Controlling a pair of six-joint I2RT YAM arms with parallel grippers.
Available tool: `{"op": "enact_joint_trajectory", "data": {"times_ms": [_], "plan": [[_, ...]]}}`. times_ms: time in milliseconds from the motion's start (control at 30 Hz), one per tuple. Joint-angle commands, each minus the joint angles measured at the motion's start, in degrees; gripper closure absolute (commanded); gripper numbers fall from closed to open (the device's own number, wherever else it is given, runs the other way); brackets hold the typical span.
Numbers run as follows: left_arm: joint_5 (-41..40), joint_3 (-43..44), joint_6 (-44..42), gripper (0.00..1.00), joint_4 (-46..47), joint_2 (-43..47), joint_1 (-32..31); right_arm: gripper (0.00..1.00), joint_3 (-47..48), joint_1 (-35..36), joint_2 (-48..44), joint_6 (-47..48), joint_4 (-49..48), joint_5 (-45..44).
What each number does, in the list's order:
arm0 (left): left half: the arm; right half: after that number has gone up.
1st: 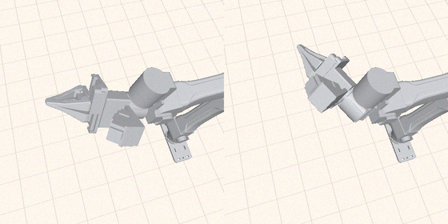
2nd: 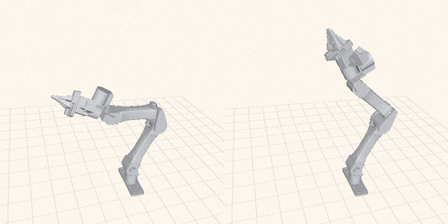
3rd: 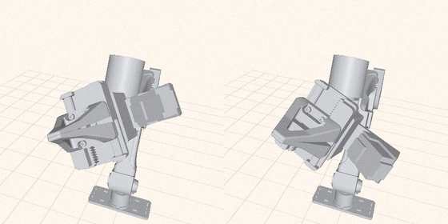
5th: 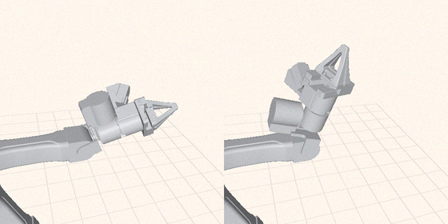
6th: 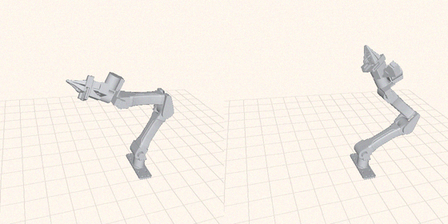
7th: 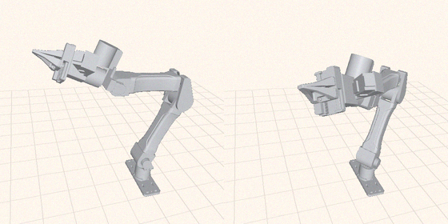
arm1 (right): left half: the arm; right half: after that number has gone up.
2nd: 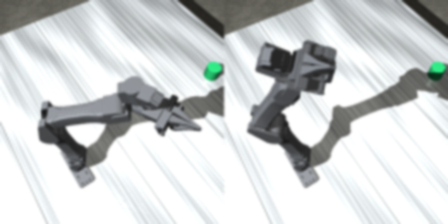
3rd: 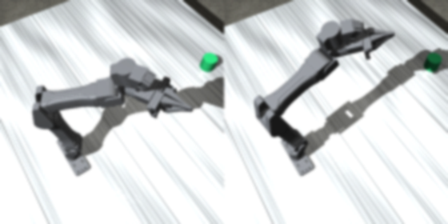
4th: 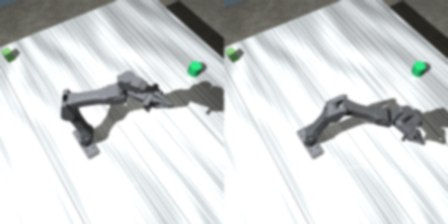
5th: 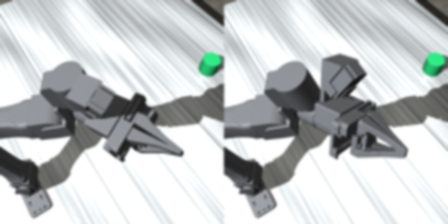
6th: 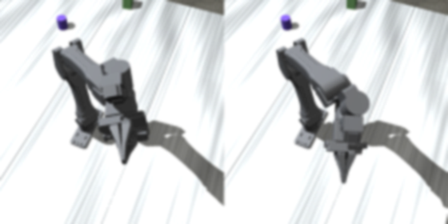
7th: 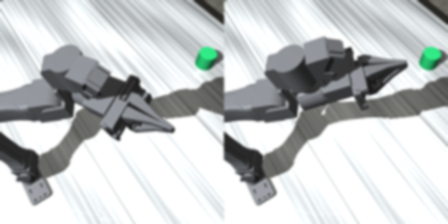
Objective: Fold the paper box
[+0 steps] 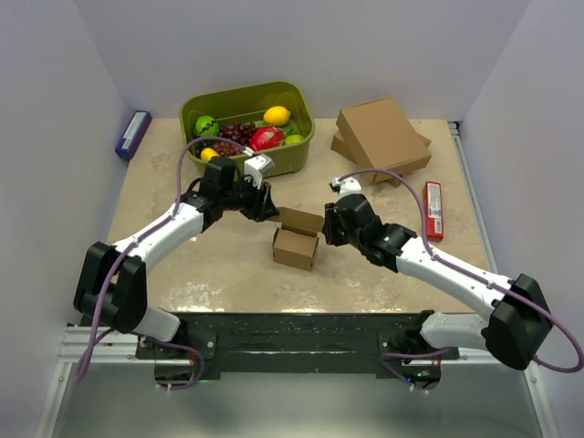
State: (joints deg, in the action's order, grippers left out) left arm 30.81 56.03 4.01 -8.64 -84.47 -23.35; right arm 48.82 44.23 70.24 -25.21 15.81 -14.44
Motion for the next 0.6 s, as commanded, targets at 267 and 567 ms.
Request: {"op": "enact_joint_trajectory", "data": {"times_ms": [267, 567], "plan": [[-2.23, -1.54, 6.53, 0.84, 2.14, 2.64, -4.24, 0.91, 2.51, 0.51, 0.34, -0.98, -2.72, 0.9], [-13.31, -3.21, 11.53, 1.0, 4.42, 3.61, -9.43, 0.99, 1.37, 5.42, -0.19, -6.43, -3.86, -8.49]]}}
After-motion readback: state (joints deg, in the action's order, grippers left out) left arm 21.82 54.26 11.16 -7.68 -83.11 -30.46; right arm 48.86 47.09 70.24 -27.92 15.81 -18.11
